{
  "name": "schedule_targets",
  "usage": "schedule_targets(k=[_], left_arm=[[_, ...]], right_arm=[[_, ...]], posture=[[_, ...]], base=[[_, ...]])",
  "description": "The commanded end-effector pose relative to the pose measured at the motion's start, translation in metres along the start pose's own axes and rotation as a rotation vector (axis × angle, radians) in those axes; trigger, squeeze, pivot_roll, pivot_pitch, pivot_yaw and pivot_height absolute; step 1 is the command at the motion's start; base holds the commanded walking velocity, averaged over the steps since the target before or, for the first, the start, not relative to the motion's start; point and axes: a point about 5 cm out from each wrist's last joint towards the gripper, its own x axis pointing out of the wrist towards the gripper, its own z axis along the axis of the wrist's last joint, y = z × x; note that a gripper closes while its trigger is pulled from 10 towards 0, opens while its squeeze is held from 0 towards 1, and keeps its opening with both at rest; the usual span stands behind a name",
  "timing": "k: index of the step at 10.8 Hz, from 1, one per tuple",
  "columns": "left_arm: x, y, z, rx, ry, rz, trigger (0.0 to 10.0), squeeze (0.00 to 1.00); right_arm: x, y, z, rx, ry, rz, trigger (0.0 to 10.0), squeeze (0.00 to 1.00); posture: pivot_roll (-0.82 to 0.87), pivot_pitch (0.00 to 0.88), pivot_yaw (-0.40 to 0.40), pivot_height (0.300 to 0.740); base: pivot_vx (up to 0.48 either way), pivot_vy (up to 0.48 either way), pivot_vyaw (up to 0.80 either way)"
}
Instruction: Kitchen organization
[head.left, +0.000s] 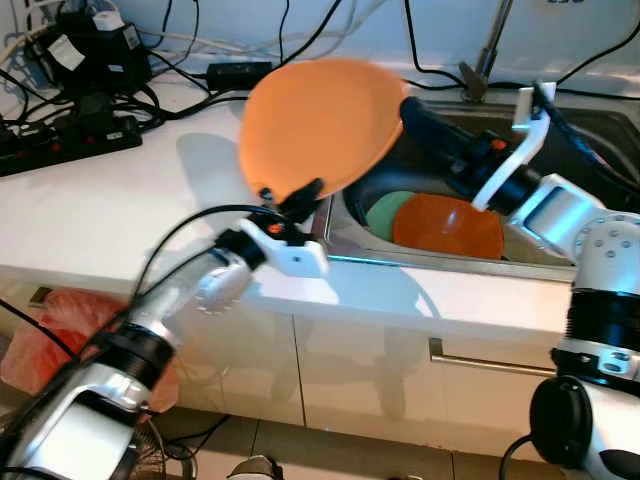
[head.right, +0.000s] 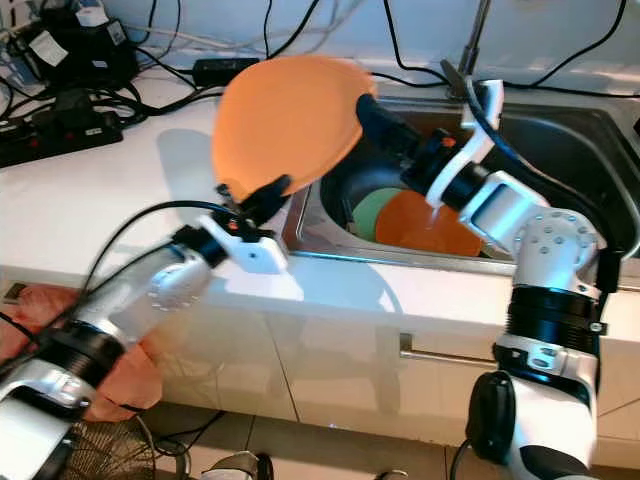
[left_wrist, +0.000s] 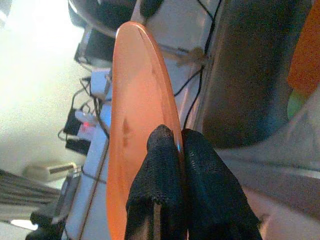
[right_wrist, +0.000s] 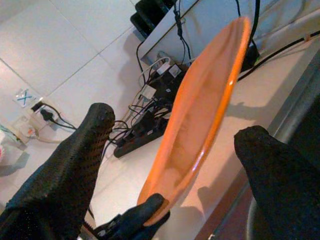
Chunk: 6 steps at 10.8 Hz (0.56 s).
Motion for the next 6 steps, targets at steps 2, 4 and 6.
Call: schedule_targets(k=[2,4,6], left_arm=[[0.01,0.01,0.013,0.024,-0.072,0.065,0.0,0.0],[0.011,0.01,0.017,0.02,-0.087,0.075,0.0,0.0],[0.011,0.009,0.023,0.011,-0.104,0.088,0.0,0.0]], right_arm=[[0.006,0.003,0.0,-0.002,-0.011,0.018,10.0,0.0],[0.012,-0.001,-0.003,0.007,-0.026,-0.002,10.0,0.0],[0.02,-0.004,-0.007,0.019,-0.042,-0.012,9.3,0.0]], posture=[[0.08,0.074,0.02,0.74],[0.08,0.077,0.024,0.74],[0.09,0.079,0.022,0.74]], base=[[0.0,0.0,0.0],[0.0,0.0,0.0],[0.0,0.0,0.0]])
